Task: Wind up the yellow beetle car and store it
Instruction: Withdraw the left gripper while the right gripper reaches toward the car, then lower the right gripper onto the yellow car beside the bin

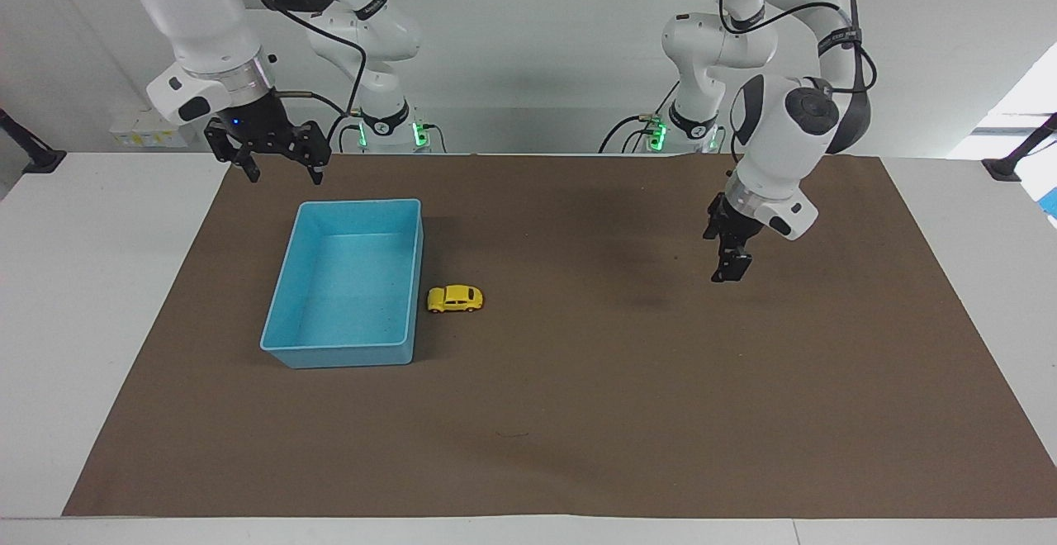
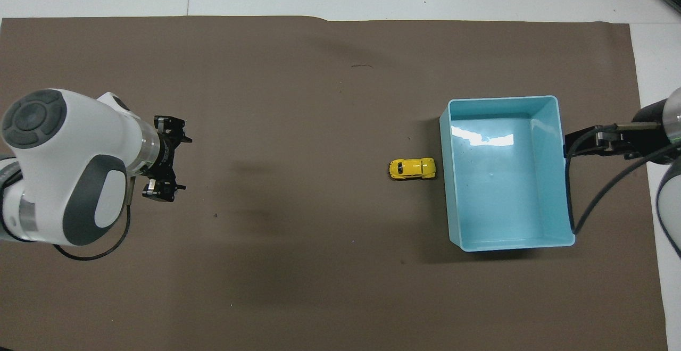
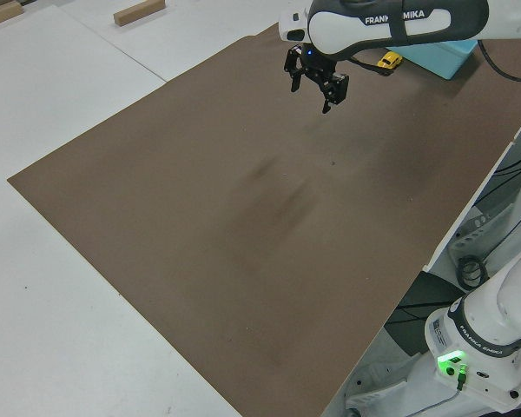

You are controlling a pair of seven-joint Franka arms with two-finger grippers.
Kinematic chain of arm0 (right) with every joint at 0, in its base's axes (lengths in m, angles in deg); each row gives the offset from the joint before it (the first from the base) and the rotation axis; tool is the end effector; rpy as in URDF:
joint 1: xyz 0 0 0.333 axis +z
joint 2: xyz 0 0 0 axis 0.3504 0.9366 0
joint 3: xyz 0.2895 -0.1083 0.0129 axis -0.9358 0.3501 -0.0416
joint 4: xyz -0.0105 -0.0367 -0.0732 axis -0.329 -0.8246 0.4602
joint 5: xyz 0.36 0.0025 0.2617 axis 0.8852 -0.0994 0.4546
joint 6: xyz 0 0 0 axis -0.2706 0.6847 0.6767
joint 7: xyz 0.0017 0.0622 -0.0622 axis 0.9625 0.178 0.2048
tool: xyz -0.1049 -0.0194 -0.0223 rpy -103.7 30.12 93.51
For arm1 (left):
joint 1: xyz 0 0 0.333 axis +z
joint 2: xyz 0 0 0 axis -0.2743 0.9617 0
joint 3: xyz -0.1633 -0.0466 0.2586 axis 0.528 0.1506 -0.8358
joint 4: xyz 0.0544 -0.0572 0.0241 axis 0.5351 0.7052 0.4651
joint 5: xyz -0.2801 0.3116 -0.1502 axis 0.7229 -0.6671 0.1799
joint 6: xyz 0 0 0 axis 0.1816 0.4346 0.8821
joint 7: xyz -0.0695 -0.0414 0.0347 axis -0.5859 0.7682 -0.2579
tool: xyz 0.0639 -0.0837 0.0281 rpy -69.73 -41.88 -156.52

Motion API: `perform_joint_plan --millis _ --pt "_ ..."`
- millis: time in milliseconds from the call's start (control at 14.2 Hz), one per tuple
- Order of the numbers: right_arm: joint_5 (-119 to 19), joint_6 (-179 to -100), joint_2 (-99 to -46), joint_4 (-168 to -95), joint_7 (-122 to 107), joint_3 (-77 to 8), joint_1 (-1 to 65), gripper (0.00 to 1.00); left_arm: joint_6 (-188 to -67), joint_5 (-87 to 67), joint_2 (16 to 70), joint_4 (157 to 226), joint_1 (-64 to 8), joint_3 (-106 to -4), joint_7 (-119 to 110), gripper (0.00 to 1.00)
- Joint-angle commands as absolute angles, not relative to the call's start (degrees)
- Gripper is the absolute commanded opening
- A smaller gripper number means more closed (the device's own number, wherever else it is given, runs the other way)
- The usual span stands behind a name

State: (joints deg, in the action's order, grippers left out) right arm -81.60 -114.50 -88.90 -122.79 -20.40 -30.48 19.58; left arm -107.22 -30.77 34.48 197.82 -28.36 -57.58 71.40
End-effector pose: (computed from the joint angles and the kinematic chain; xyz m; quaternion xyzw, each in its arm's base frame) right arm 0.6030 0.0208 0.5902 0.9996 -0.0245 -0.0070 0.0102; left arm 0.5919 -0.1388 0.4126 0.7630 0.6452 -0.0212 0.0327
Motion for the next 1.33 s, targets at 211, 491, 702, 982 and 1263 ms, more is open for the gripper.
perform_joint_plan --millis 211,491,702,982,1263 --pt "-81.08 -118.21 -85.07 -122.68 -33.06 -31.03 22.71 1.00 -99.39 -30.86 33.65 190.07 -24.89 -57.19 59.15 1.00" --pt "-81.08 -119.97 -84.28 -122.86 -47.64 -31.03 24.38 1.00 -97.01 -30.86 33.65 186.99 -24.00 -57.28 47.81 1.00" --pt "-81.08 -120.76 -83.05 -123.04 -56.17 -31.03 25.61 1.00 -95.00 -30.86 33.74 184.97 -23.65 -57.28 42.00 1.00" --pt "-81.08 -123.39 -80.24 -123.12 -69.53 -31.03 28.50 1.00 -94.37 -30.95 33.74 182.77 -23.30 -57.28 34.72 1.00" --pt "-81.00 -126.56 -77.34 -123.56 -81.75 -31.03 30.44 1.00 -93.67 -30.95 33.04 181.71 -22.25 -57.28 25.04 1.00"
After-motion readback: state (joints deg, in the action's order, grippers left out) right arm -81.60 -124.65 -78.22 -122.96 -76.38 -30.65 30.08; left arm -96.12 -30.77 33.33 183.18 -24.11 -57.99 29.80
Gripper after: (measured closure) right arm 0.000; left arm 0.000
